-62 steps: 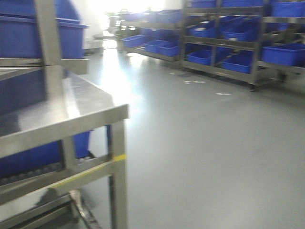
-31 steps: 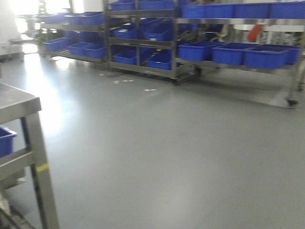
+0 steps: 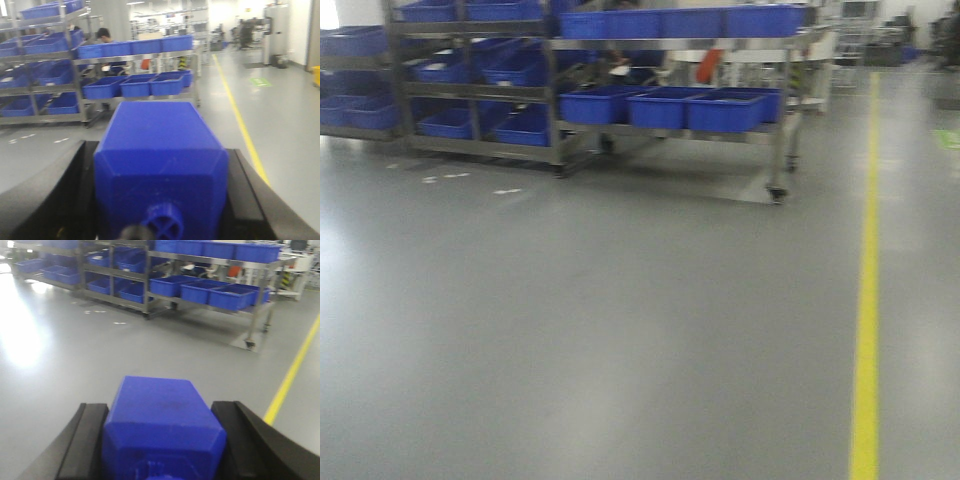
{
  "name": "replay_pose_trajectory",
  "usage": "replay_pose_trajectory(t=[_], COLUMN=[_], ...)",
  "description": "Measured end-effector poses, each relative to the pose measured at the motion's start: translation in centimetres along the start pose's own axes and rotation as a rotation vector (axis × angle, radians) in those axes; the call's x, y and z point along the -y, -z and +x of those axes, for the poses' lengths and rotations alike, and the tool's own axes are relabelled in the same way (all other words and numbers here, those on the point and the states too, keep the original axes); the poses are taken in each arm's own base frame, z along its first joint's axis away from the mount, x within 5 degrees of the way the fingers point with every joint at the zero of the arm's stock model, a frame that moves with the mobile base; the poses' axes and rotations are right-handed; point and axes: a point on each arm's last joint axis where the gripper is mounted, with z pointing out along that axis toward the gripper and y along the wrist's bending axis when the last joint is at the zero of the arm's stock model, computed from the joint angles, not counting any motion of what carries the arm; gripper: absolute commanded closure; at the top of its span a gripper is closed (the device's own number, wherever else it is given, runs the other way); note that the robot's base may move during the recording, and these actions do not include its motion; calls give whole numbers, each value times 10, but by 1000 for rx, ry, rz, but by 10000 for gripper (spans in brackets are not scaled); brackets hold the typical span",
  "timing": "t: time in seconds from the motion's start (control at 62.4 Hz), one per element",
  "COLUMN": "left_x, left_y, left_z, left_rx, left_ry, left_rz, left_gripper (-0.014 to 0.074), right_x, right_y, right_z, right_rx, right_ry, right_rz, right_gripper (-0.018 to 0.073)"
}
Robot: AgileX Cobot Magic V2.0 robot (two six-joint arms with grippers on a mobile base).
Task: Pick and sort blue part to right shelf
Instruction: 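Drive the base away from the table holding both blue parts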
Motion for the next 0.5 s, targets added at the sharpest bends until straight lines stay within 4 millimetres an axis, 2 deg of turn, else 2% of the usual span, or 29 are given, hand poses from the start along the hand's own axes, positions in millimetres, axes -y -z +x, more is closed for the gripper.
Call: replay_pose_trajectory(t=[0.496], left_x=[0], left_y=[0], left_z=[0], left_rx=[0], left_ry=[0], left_rz=[0], left_gripper=[281], right_x=[0], right_y=[0], right_z=[0], right_rx=[0], right_ry=[0], right_rz=[0], right_gripper=[273])
